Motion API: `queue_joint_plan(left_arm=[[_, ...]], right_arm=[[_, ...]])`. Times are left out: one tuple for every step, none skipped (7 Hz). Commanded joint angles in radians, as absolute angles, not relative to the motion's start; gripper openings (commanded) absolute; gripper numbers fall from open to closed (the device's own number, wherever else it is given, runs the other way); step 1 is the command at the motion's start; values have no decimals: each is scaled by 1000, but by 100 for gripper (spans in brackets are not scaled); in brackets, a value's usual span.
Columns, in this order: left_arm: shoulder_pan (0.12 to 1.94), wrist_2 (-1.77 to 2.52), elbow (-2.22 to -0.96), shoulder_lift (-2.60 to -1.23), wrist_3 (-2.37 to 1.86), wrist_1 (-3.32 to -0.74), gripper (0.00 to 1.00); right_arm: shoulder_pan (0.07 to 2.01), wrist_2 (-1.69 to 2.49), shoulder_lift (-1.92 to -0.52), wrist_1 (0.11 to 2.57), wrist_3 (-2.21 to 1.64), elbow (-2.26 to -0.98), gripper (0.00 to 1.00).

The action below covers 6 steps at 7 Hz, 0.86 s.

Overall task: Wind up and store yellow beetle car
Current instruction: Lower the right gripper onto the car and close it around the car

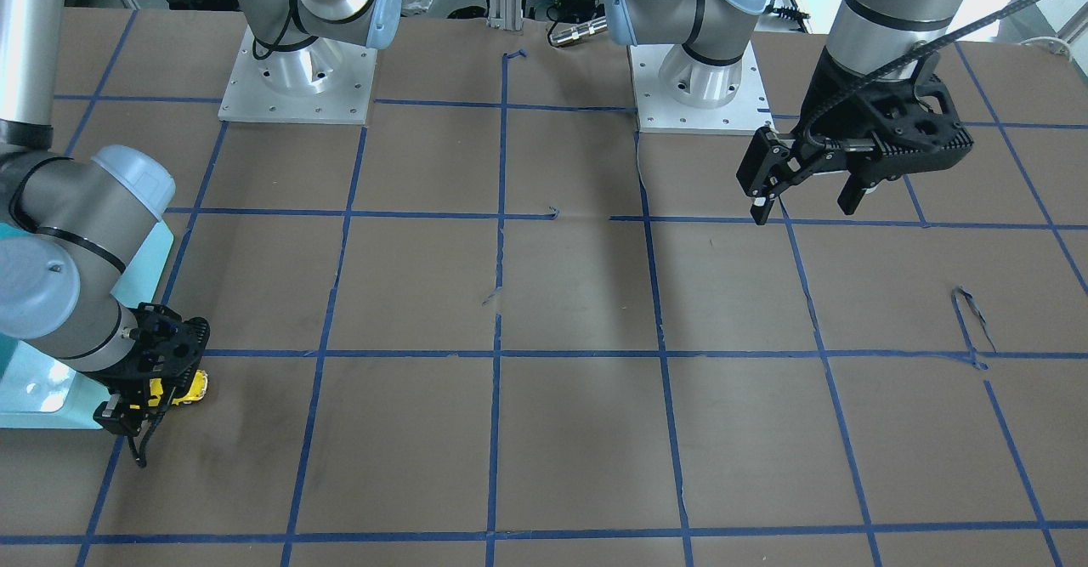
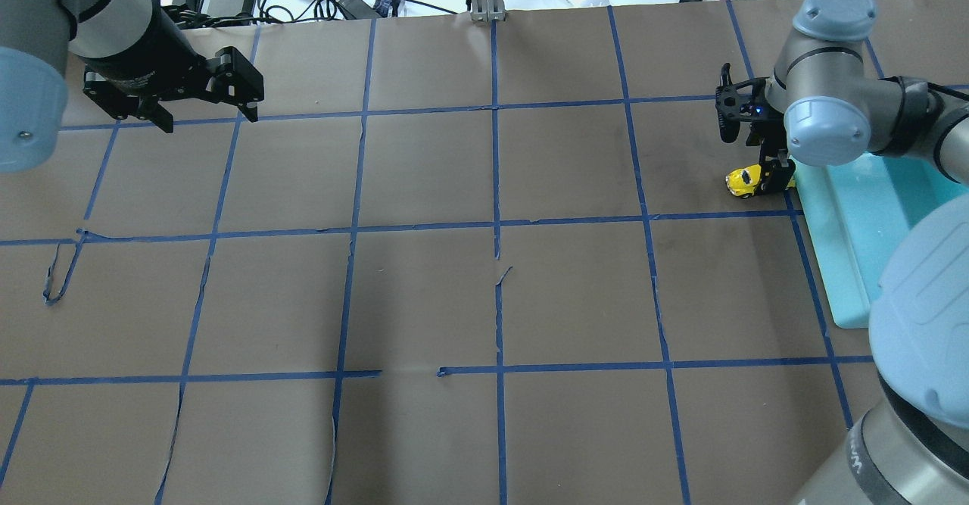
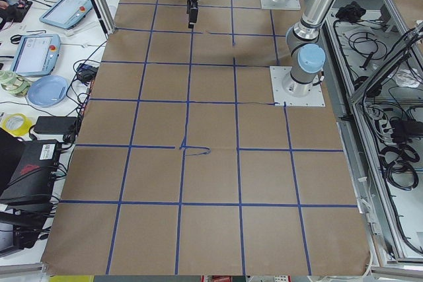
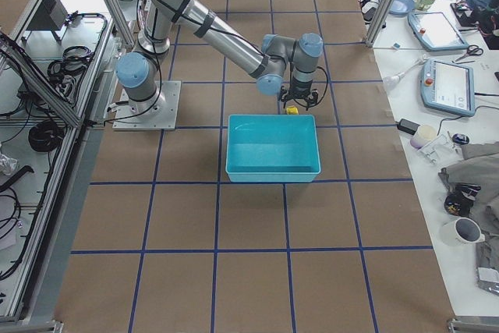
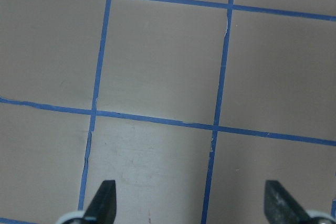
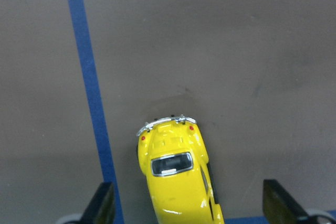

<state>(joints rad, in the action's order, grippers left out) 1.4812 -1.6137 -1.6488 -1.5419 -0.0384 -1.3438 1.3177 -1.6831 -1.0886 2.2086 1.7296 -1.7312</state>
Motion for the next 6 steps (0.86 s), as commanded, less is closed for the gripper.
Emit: queue_joint_plan(left_arm=[[1482, -1611, -1651, -1543, -38, -1344, 100], [1482, -1611, -1649, -1542, -38, -1344, 100], [1482, -1611, -1648, -1543, -38, -1344, 100], [1482, -1612, -1646, -1543, -38, -1344, 100], [1482, -1612, -1646, -1543, -38, -1344, 100], [1482, -1612, -1646, -1543, -38, -1344, 100]], right_arm=[[1318, -1701, -1068, 2207, 1752, -1732, 100], [1318, -1698, -1060, 2207, 1752, -1732, 100], [1318, -1701, -1058, 2207, 1752, -1732, 67], [1318, -1703, -1060, 2206, 1750, -1730, 16], [1319, -1697, -1066, 2203, 1744, -1727, 0], [1322, -1692, -1074, 2198, 1747, -1723, 0]])
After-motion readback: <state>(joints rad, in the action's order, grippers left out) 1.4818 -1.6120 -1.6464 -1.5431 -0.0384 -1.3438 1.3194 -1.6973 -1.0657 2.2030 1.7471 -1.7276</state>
